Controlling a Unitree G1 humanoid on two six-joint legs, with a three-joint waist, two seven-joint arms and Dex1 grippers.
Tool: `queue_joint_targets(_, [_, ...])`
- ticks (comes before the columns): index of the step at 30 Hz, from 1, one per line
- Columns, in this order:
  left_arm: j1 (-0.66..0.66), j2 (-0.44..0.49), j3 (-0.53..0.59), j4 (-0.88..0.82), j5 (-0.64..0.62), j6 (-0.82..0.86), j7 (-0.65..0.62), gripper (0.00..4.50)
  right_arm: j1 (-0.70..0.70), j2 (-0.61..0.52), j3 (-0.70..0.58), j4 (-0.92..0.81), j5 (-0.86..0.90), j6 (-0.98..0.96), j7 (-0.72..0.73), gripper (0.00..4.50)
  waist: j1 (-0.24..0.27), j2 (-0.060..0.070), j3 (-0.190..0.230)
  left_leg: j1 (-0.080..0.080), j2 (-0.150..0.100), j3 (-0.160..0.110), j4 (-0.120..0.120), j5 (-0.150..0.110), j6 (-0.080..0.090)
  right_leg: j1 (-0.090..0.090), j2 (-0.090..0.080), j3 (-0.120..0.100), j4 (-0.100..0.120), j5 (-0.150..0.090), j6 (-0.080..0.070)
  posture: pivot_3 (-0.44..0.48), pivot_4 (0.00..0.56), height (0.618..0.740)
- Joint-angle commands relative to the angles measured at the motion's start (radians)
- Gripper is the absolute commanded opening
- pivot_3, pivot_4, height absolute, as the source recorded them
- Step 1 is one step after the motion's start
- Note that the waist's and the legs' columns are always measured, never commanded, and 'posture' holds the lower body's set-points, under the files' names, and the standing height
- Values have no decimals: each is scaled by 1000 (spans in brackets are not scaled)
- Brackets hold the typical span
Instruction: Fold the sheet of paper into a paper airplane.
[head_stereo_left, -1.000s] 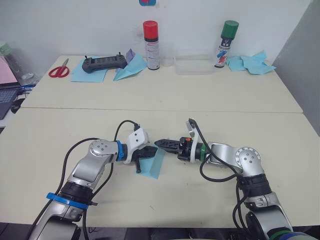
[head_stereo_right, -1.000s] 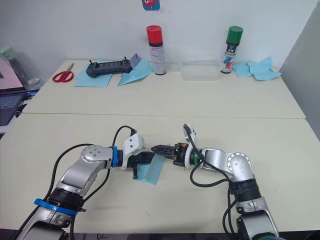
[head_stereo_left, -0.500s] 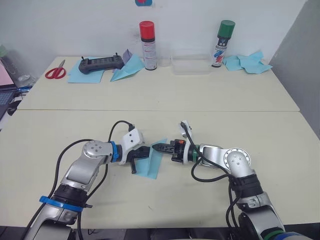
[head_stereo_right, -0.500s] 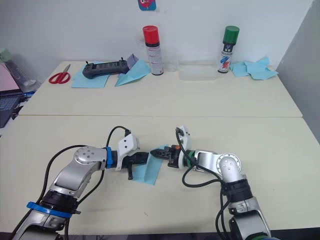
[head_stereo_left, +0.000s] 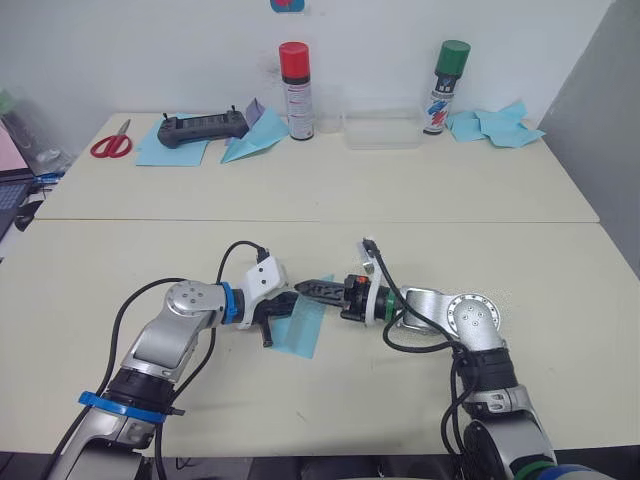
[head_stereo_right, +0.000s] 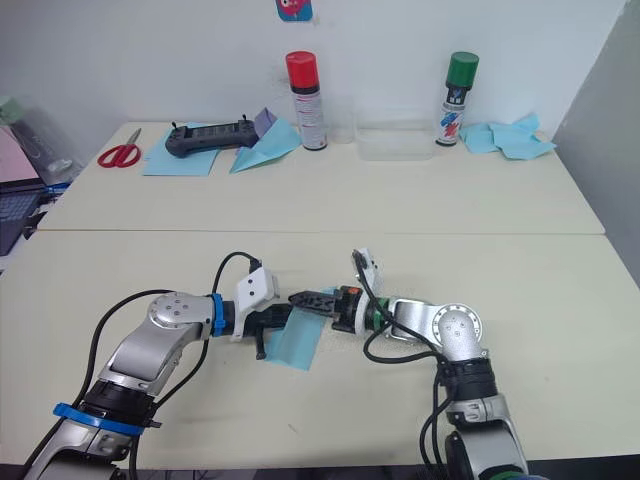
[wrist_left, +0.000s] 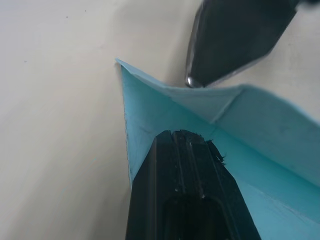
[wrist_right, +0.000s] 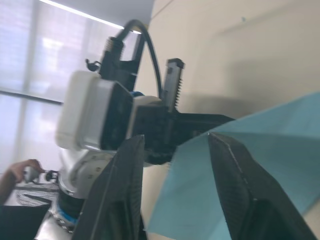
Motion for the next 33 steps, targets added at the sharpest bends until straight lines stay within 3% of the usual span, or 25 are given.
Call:
queue_joint_targets(1, [14, 15, -15, 44, 38, 17, 15, 0, -21, 12, -18, -9, 6, 19, 6, 1946, 0, 0, 0, 0, 0, 0, 0, 0, 0, 0, 0, 0, 0, 0, 0, 0, 150, 740])
queue_joint_targets(10, [17, 14, -15, 44, 38, 16, 19, 0, -31, 46, -78, 43, 5, 33, -49, 1946, 1, 0, 0, 0, 0, 0, 0, 0, 0, 0, 0, 0, 0, 0, 0, 0, 150, 740])
queue_joint_targets(13, [16, 14, -16, 46, 39, 15, 19, 0, -27, 49, -83, 45, 0, 42, -52, 1337, 0, 0, 0, 0, 0, 0, 0, 0, 0, 0, 0, 0, 0, 0, 0, 0, 150, 740])
queue_joint_targets(17, [12, 14, -17, 51, 41, 12, 18, 0, -21, 49, -79, 43, -15, 42, -50, 35, 0, 0, 0, 0, 0, 0, 0, 0, 0, 0, 0, 0, 0, 0, 0, 0, 150, 740])
queue_joint_targets(26, [7, 14, -18, 60, 43, 5, 18, 0, -32, 46, -63, 42, -96, 21, -1, 35, 1, 0, 0, 0, 0, 0, 0, 0, 0, 0, 0, 0, 0, 0, 0, 0, 150, 740])
queue_joint_targets(33, [12, 20, -14, 58, 42, 6, 18, 0, -36, -152, 305, -96, -459, -214, 345, 35, 1, 0, 0, 0, 0, 0, 0, 0, 0, 0, 0, 0, -1, 0, 0, 0, 150, 740])
